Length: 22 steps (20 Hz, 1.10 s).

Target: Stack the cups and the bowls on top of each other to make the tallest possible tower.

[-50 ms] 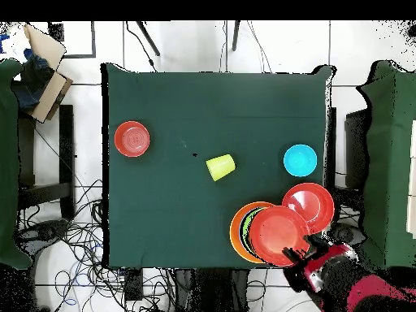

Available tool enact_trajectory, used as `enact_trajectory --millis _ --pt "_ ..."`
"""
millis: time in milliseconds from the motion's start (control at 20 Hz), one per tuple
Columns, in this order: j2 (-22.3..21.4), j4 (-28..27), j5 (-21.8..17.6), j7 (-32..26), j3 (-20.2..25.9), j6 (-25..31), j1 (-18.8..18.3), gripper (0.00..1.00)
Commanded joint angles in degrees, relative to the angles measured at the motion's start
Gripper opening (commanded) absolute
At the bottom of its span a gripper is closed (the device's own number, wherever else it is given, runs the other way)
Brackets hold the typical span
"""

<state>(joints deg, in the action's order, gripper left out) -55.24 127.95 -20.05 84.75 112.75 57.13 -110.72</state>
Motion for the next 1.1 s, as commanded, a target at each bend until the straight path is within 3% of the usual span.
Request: enact_trajectory --millis 50,200,350,750,950,1100 --pt "-5.39 0.10 -1.17 5.50 0.42 -0.73 14.07 1.00" --pt "-6.04 -1.49 -3.23 6.55 -6.75 -5.23 22.07 1.00" --pt "-6.82 -3.04 -3.80 7.63 -10.99 -6.77 27.00 1.00" --pt "-9.54 -9.86 -1.89 7.28 -22.22 -3.74 40.06 1.00" --pt "-8.00 -14.56 -3.50 7.56 -31.00 -2.09 49.46 1.00" --pt "-3.92 -17.81 -7.28 9.26 -38.96 -3.42 57.94 1.00"
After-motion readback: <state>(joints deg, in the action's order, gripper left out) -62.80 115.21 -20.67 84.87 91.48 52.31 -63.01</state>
